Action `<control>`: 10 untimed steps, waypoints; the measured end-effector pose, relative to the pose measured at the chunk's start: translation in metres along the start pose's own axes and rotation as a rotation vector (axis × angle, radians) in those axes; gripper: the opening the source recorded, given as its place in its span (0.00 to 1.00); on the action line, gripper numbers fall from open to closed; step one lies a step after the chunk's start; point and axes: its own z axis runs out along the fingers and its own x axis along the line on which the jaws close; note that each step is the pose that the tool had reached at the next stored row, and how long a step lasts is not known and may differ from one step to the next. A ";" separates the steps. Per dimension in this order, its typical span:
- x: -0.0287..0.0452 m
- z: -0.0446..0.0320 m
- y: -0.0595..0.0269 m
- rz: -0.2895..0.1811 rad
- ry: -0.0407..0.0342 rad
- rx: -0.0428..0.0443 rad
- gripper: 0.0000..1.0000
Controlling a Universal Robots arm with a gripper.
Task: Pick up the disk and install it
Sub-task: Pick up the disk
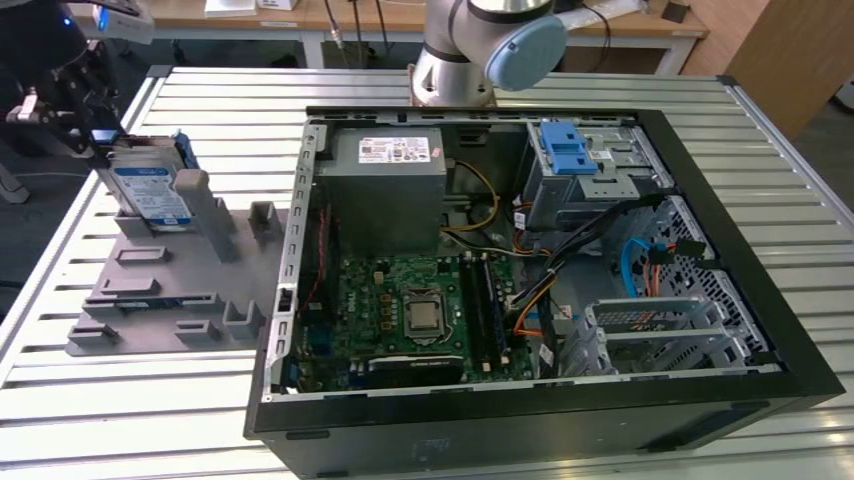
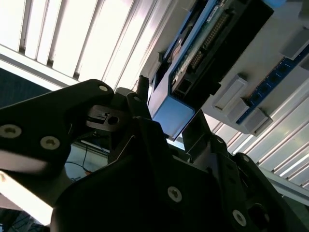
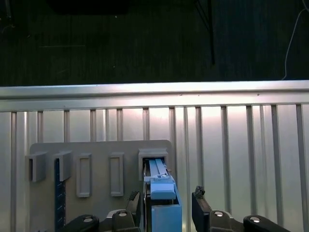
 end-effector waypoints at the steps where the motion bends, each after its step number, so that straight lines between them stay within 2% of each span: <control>1: 0.0000 0.0013 0.0000 0.000 0.0000 -0.0001 0.54; 5: 0.0002 0.0063 -0.0002 0.000 0.0002 0.0000 0.54; 10: 0.0023 0.0086 -0.0004 0.000 0.0002 0.0000 0.54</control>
